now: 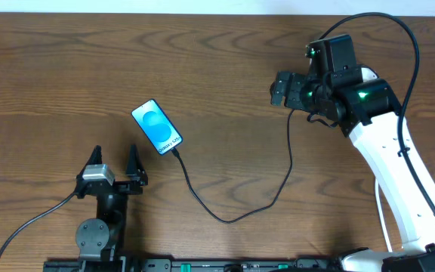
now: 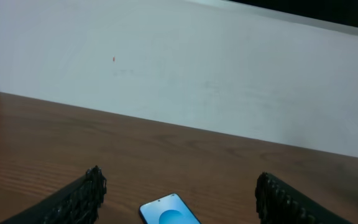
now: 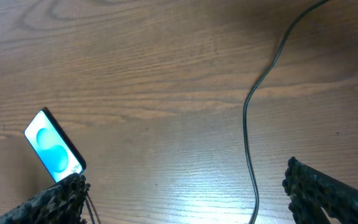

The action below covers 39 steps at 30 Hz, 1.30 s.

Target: Plug charger to phone and switch on socket

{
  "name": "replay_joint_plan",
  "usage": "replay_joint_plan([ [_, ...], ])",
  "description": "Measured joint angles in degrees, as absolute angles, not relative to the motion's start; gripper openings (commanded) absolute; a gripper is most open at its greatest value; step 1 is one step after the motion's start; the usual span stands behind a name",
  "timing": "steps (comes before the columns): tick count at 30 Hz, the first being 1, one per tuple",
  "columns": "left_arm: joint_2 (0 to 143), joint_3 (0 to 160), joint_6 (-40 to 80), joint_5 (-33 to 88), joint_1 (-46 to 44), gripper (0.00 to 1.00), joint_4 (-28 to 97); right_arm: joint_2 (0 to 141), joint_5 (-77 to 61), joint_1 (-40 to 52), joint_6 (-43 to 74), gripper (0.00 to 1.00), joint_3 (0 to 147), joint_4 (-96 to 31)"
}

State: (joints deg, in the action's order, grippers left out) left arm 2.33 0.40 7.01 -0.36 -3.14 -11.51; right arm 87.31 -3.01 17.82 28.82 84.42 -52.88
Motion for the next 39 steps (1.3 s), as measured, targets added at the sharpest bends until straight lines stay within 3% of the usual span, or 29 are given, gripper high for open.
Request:
replay_joint_plan([
  [20, 0.6, 0.4, 5.5, -0.4, -3.1, 0.79, -0.8, 87.3, -3.0, 17.8, 28.8, 0.99, 84.4, -52.9],
  [39, 0.6, 0.9, 1.6, 0.7, -3.1, 0.79, 1.4, 87.3, -3.0, 17.8, 28.8, 0.99, 84.4, -52.9],
])
